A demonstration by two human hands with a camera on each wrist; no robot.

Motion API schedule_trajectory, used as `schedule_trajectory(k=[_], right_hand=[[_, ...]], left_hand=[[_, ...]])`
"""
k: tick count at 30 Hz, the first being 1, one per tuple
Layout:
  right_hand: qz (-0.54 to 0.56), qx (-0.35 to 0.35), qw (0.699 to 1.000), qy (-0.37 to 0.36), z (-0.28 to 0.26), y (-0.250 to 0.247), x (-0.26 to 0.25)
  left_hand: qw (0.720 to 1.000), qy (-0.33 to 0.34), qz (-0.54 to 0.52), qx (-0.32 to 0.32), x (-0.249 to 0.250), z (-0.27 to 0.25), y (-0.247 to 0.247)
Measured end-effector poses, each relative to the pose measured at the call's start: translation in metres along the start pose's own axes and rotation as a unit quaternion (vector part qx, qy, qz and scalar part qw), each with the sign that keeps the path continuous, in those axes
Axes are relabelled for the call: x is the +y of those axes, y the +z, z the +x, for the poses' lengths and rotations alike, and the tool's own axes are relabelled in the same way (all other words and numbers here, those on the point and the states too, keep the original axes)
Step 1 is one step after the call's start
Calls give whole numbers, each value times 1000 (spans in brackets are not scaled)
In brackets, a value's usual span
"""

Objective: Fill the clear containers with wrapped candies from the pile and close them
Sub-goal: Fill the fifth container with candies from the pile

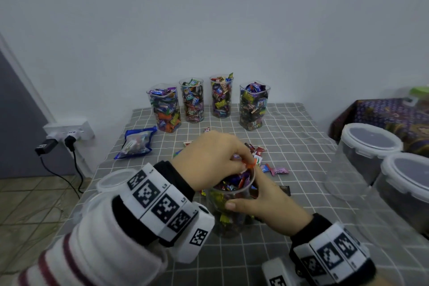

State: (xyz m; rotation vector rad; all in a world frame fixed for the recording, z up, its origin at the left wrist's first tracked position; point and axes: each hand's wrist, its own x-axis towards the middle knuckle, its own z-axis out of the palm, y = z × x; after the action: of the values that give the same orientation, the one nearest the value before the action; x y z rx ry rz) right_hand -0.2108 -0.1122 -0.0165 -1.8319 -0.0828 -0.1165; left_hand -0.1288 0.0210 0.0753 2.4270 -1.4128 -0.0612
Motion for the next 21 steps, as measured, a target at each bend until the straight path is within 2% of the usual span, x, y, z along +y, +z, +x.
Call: schedule_trajectory(k=[6,8,10,12,14,16,18,21], right_hand=[[-22,7,1000,-5,0,0,1],[-20,8,1000,-3,-1,0,1],[-19,8,1000,-1,-1,1,1],[-29,6,1000,8,-1,1,0],[-47,-12,998,27,-1,-4,-1],[-86,-65,993,54,0,-13,-2],[-170,-121,975,76,3,-22,0],[-319,-132,935,81,14,-31,12]], left_hand=[[996,7,-38,-82,-3,-6,-8],[996,-13,-66,-52,-6,-8,-12],[991,-53,-119,20,-15,-7,-15],[974,-98,-184,89,-30,-3,-15],[966,-143,-191,100,-47,3,-7],[967,-190,-156,67,-63,10,7],[968,-217,-125,8,-77,16,23],[972,-211,-26,-98,-96,26,52]])
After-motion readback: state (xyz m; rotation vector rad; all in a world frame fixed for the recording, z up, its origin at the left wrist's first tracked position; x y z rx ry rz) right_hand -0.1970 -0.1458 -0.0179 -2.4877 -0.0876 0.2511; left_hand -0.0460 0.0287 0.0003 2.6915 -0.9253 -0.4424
